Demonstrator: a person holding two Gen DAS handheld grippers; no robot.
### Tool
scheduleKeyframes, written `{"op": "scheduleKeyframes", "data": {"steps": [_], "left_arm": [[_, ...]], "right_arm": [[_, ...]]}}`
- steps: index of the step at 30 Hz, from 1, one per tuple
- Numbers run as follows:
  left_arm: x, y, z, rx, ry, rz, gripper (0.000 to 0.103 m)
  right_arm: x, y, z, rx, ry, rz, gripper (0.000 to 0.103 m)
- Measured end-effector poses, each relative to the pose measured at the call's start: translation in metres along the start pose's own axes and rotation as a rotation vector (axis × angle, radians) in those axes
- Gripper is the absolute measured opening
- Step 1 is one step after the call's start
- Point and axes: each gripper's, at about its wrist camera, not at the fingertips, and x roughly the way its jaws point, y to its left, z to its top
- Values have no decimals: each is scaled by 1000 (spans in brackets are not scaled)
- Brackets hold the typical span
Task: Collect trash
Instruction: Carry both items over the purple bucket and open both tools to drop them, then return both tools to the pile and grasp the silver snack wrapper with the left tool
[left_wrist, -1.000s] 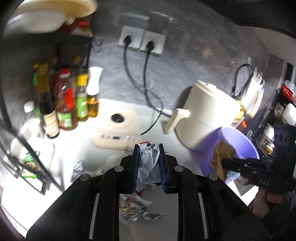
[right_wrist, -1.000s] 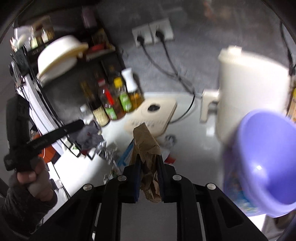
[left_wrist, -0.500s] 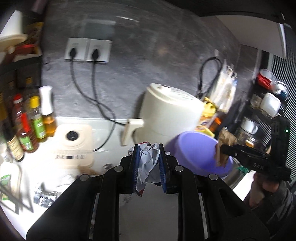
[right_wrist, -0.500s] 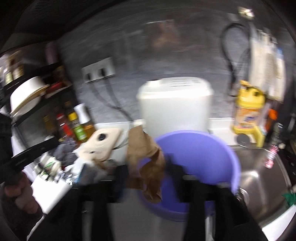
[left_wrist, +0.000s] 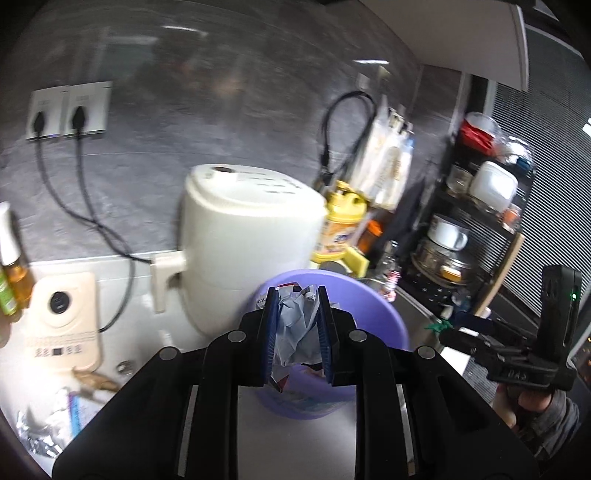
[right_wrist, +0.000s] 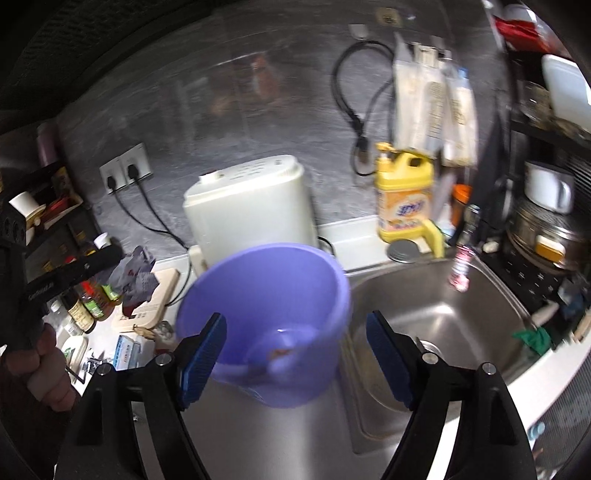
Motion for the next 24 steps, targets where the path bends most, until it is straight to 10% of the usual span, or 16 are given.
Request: {"op": "scheduleKeyframes", "data": {"steps": [6, 7, 9, 24], "left_arm": [[30, -32, 7, 38, 24, -75, 28], [34, -38, 8, 46, 24, -90, 38], [37, -46, 9, 60, 8, -78, 92], [-18, 7, -27, -36, 24, 140, 97]], "right_arm": [[-26, -25, -14, 51, -5, -65, 82], [-29, -29, -17, 59, -5, -72, 83], [-34, -36, -21, 75, -4, -88, 87], [-8, -4, -55, 27, 87, 49, 96]]}}
